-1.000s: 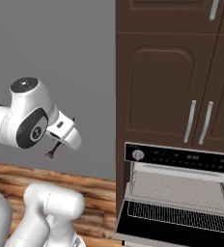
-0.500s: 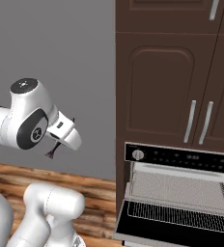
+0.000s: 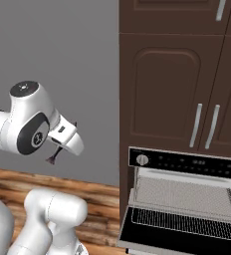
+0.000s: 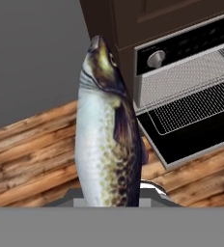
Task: Take the fish from the oven and place it on the plate on the counter.
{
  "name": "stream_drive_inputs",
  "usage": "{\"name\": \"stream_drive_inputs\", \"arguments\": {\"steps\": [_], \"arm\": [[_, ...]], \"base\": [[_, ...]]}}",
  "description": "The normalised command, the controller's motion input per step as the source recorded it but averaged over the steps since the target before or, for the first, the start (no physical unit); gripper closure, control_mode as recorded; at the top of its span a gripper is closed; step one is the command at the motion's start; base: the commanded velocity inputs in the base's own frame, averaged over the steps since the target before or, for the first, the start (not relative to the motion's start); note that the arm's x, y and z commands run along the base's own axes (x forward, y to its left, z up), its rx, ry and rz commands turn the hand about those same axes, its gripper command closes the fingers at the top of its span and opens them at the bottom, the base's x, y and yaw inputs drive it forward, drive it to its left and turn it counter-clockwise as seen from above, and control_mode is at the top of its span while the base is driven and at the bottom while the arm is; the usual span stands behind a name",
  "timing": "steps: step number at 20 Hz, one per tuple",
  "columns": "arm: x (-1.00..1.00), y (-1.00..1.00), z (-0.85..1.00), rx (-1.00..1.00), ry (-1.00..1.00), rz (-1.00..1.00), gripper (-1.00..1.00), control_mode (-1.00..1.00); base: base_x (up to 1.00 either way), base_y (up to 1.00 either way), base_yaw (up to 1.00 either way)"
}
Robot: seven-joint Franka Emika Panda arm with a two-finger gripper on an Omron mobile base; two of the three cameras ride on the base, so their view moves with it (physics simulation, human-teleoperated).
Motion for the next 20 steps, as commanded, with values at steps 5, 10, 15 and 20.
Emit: {"name": "stream_drive_inputs", "arguments": {"steps": [5, 10, 15, 20], "arm": [[-0.09, 0.0, 0.0, 0.0, 0.0, 0.0, 1.0, 1.0], [0.0, 0.0, 0.0, 0.0, 0.0, 0.0, 1.0, 1.0], [0.0, 0.0, 0.0, 0.0, 0.0, 0.0, 1.0, 1.0], [0.0, 0.0, 0.0, 0.0, 0.0, 0.0, 1.0, 1.0]], "base": [[-0.1, -0.05, 0.0], [-0.82, -0.14, 0.0], [-0.99, -0.21, 0.0], [-0.22, -0.77, 0.04]]}}
